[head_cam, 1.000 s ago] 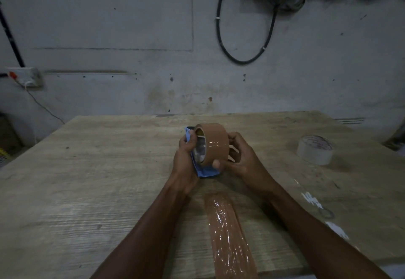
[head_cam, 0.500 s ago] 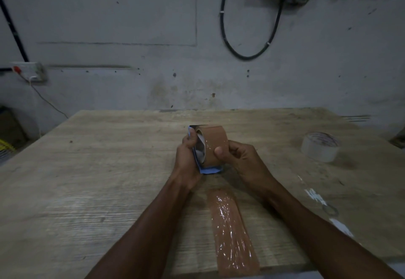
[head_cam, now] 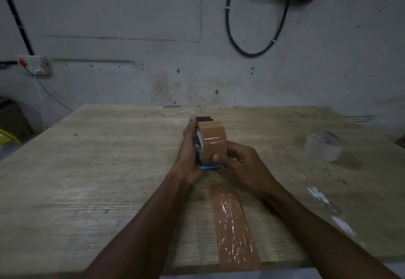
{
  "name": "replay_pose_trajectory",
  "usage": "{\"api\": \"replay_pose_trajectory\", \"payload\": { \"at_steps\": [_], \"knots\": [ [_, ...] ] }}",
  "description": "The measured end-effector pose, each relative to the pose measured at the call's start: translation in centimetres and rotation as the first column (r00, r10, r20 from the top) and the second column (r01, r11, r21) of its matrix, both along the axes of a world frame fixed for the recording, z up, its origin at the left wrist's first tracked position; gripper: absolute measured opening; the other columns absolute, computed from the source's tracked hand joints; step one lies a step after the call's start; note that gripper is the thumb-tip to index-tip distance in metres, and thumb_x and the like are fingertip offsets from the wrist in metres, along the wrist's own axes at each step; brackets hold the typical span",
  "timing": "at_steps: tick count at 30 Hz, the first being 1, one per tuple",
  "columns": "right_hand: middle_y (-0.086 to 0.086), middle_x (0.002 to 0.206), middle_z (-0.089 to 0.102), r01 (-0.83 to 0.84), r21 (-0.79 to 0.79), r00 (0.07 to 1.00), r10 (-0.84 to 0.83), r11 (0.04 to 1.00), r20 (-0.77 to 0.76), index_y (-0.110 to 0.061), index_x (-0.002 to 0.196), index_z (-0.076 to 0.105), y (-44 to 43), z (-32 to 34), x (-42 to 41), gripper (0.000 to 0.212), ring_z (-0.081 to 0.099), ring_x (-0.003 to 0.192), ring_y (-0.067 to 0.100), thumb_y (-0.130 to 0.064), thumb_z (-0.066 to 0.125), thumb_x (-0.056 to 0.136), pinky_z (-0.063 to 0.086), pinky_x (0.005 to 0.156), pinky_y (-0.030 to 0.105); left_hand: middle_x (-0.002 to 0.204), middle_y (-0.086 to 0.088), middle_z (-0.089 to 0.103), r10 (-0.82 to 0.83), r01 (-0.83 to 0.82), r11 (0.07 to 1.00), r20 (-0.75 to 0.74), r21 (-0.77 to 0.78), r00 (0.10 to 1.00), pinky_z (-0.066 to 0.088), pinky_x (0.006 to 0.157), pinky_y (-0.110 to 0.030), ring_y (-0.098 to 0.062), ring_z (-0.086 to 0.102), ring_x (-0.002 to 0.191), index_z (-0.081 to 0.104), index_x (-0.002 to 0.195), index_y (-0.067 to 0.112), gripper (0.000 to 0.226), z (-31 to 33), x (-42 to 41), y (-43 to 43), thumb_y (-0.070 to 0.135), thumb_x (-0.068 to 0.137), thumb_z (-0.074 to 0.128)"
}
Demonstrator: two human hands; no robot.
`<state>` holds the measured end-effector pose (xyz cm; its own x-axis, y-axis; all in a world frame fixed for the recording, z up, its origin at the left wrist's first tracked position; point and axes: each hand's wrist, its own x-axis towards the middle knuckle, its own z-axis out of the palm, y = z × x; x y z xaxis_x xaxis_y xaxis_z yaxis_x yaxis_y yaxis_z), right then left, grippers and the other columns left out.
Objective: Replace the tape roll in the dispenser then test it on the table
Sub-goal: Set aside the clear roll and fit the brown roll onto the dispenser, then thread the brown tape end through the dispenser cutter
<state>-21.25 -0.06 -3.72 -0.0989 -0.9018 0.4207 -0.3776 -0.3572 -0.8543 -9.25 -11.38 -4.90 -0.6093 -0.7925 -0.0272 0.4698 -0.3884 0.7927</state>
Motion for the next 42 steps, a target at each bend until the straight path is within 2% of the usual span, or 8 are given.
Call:
{"api": "replay_pose_trajectory", "payload": {
  "at_steps": [4,8,11,14,19,27,31,42],
  "knots": [
    [-0.001,0.111,0.075,-0.016,0.002,1.0,0.016,1.0,0.02,-0.013,0.116,0.072,0.0,0.1,0.1,0.029,0.071,0.105,0.014,-0.027,0.069,0.09,0.055,0.093,0.037,0.095,-0.011,0.07,-0.043,0.044,0.999,0.033,-0.018,0.999,0.059,0.063,-0.038,-0.023,0.072,0.08,0.056,0.132,0.011,0.078,0.2,-0.2,0.0,0.074,0.086,0.05],
    [-0.005,0.096,0.077,0.12,-0.102,0.991,-0.125,0.988,-0.048,-0.017,0.099,0.076,0.3,0.9,0.2,0.02,0.072,0.091,0.007,-0.031,0.072,0.086,0.056,0.083,0.027,0.118,-0.02,0.068,0.007,-0.003,0.999,0.075,-0.051,0.997,0.059,0.083,-0.047,-0.033,0.069,0.101,0.054,0.138,0.008,0.1,0.2,-0.4,0.0,0.082,0.071,0.061],
    [-0.005,0.088,0.073,0.262,-0.261,0.959,-0.28,0.929,-0.036,-0.013,0.091,0.072,0.3,1.7,-0.8,0.019,0.07,0.084,0.006,-0.032,0.072,0.085,0.055,0.077,0.023,0.105,-0.014,0.07,0.003,0.0,0.999,0.056,-0.044,0.998,0.059,0.071,-0.039,-0.027,0.072,0.086,0.052,0.137,0.008,0.092,0.3,-0.3,0.0,0.078,0.078,0.056],
    [-0.003,0.096,0.072,0.32,-0.364,0.932,-0.359,0.874,-0.043,-0.012,0.102,0.069,0.4,2.1,-1.5,0.023,0.068,0.091,0.005,-0.028,0.073,0.085,0.056,0.078,0.021,0.103,-0.014,0.07,-0.011,0.014,0.999,0.052,-0.044,0.999,0.059,0.064,-0.035,-0.025,0.073,0.081,0.047,0.144,0.008,0.09,0.2,-0.2,0.2,0.073,0.082,0.054],
    [-0.003,0.103,0.073,0.32,-0.436,0.914,-0.396,0.841,-0.094,-0.013,0.111,0.071,0.6,2.4,-2.0,0.029,0.069,0.092,0.007,-0.027,0.072,0.085,0.057,0.078,0.027,0.134,-0.026,0.06,-0.014,0.024,0.996,0.118,-0.087,0.993,0.059,0.064,-0.04,-0.035,0.071,0.099,0.045,0.145,0.021,0.083,0.5,-0.6,0.5,0.075,0.083,0.054],
    [-0.009,0.102,0.07,0.299,-0.478,0.891,-0.421,0.826,-0.171,-0.016,0.112,0.07,0.7,2.5,-1.9,0.031,0.066,0.09,0.002,-0.032,0.071,0.085,0.057,0.077,0.025,0.131,-0.025,0.062,-0.026,0.044,0.993,0.161,-0.106,0.987,0.059,0.058,-0.036,-0.029,0.072,0.089,0.048,0.142,0.019,0.075,0.6,-0.6,0.4,0.072,0.09,0.043],
    [-0.003,0.101,0.073,0.304,-0.503,0.877,-0.444,0.809,-0.184,-0.012,0.11,0.072,0.6,2.5,-2.1,0.029,0.067,0.088,0.005,-0.027,0.072,0.085,0.057,0.076,0.029,0.125,-0.023,0.065,-0.03,0.05,0.992,0.164,-0.118,0.986,0.059,0.059,-0.034,-0.026,0.073,0.086,0.053,0.138,0.016,0.07,0.9,-0.6,0.7,0.069,0.094,0.039],
    [0.001,0.096,0.075,0.265,-0.543,0.891,-0.417,0.797,-0.177,-0.008,0.103,0.075,0.5,2.4,-2.3,0.018,0.069,0.089,0.01,-0.014,0.074,0.086,0.057,0.072,0.035,0.13,-0.023,0.064,-0.021,0.04,0.993,0.157,-0.114,0.987,0.059,0.066,-0.037,-0.035,0.068,0.108,0.051,0.14,0.017,0.072,1.1,-0.6,1.2,0.07,0.092,0.046]
  ]
}}
